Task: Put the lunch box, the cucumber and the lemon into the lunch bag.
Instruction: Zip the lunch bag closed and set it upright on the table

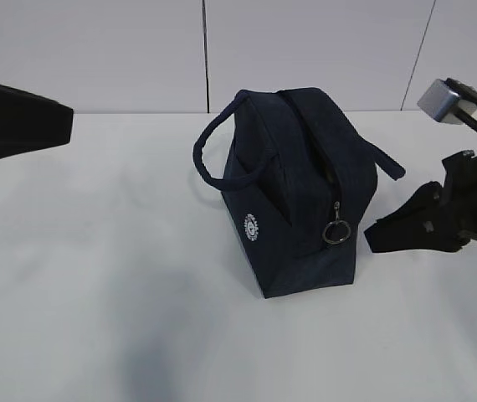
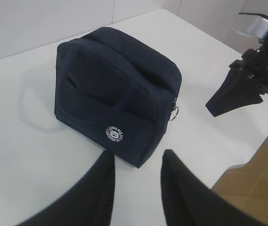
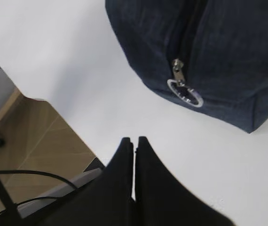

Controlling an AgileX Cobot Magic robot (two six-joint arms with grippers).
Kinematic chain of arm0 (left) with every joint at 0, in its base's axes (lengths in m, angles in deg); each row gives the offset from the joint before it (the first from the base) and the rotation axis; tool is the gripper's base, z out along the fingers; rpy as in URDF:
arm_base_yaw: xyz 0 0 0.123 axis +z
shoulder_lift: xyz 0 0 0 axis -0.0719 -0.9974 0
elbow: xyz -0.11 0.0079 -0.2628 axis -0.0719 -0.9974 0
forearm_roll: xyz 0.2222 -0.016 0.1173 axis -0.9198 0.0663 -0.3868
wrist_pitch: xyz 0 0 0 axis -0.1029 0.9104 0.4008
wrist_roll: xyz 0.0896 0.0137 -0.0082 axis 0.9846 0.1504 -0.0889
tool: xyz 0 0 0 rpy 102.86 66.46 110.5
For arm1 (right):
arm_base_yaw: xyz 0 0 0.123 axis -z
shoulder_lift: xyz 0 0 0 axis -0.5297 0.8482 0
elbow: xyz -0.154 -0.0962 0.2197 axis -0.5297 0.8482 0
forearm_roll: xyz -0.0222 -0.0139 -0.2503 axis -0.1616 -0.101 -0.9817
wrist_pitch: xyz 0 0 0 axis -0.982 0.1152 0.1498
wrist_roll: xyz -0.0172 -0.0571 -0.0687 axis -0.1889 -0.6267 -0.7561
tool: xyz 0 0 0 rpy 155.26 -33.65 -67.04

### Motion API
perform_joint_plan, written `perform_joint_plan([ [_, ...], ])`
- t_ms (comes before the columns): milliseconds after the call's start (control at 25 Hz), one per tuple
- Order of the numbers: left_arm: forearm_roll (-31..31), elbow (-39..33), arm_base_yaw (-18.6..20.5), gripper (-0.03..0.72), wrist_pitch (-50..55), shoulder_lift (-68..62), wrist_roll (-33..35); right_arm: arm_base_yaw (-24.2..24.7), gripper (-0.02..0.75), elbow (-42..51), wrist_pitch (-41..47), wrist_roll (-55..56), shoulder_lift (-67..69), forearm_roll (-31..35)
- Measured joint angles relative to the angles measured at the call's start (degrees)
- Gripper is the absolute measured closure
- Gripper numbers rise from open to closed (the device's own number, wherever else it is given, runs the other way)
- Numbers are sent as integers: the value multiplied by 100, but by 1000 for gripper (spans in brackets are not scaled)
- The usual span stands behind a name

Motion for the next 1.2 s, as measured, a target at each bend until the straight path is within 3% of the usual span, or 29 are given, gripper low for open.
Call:
perform_joint_plan([
  [160, 0, 0, 0, 449, 0, 0, 0, 0, 730, -99, -165, -286, -2, -102],
  [240, 0, 0, 0, 449, 0, 0, 0, 0, 690, -112, -216, -487, -2, -243],
  [480, 0, 0, 0, 449, 0, 0, 0, 0, 365, -112, -221, -968, 36, -410],
  [560, -51, 0, 0, 449, 0, 0, 0, 0, 317, -112, -221, -1219, 149, -275],
  [1000, -274, 0, 0, 449, -89, 0, 0, 39, 288, -112, -277, -2433, 1055, 738],
  [1200, -283, 0, 0, 449, -87, -143, 0, 452, 290, -114, -316, -2576, 1055, 899],
])
